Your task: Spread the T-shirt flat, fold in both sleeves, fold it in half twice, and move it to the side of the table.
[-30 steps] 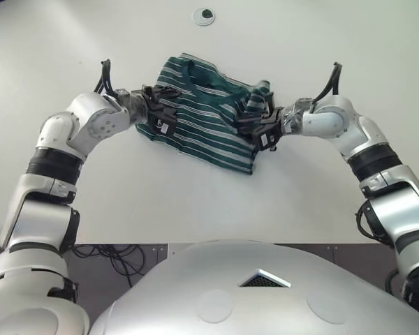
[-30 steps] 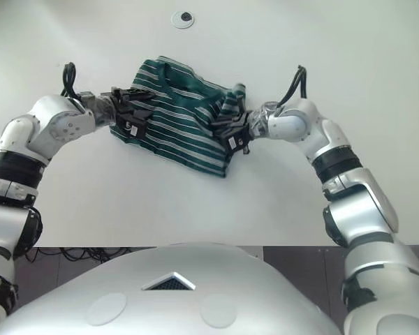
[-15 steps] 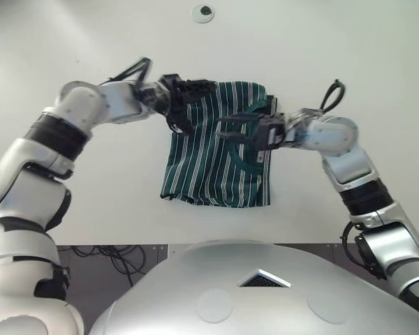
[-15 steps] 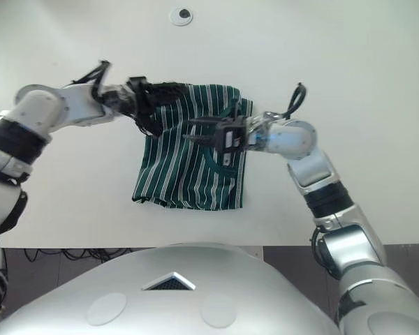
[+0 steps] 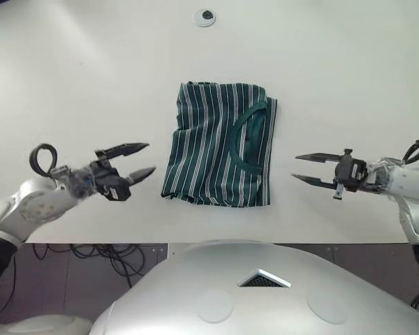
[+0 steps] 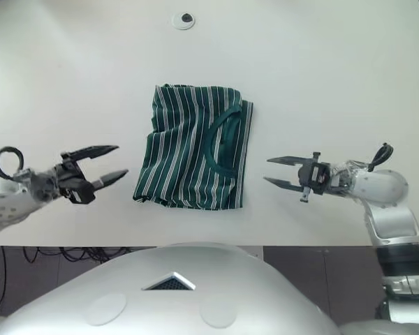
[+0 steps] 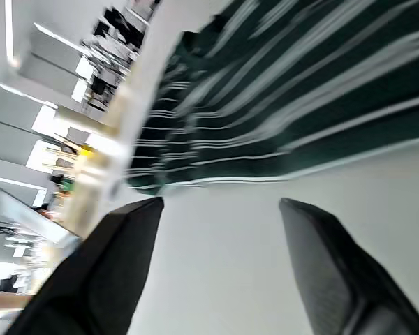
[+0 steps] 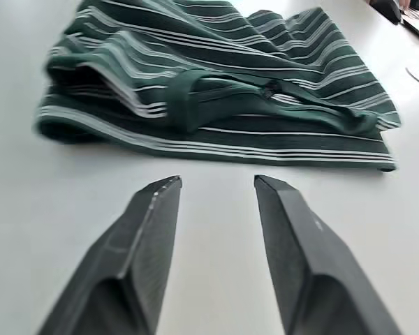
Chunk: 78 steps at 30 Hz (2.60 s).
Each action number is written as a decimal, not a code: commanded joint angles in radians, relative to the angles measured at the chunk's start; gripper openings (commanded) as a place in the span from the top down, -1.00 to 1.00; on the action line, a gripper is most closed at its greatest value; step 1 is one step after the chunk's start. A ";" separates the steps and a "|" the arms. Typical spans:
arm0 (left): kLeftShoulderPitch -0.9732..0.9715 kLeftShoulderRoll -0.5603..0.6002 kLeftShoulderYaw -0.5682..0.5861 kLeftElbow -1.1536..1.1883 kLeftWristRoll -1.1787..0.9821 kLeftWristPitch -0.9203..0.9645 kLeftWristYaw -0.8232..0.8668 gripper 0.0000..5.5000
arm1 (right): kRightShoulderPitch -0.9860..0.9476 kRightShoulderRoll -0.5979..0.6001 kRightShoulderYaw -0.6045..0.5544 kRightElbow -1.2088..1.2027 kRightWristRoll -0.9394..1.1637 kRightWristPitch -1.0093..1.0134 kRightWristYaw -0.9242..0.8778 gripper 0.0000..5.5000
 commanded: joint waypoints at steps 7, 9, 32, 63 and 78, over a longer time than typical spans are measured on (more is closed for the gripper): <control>0.064 -0.108 0.025 0.045 0.228 -0.082 -0.015 -0.29 | 0.036 0.076 0.130 0.144 -0.255 -0.355 -0.094 0.15; 0.080 -0.126 0.019 0.040 0.199 -0.088 -0.028 -0.29 | 0.025 0.092 0.160 0.149 -0.259 -0.379 -0.111 0.15; 0.079 -0.153 -0.022 0.049 0.259 -0.088 -0.138 0.57 | -0.029 0.101 0.319 0.134 -0.288 -0.386 -0.196 0.52; 0.320 0.149 0.090 -0.553 -0.818 0.502 -0.745 0.98 | 0.098 -0.141 0.182 -0.265 0.331 0.168 0.128 1.00; 0.082 -0.182 0.221 -0.341 -0.739 0.638 -0.773 0.98 | -0.091 0.091 0.079 -0.159 0.258 0.199 0.038 1.00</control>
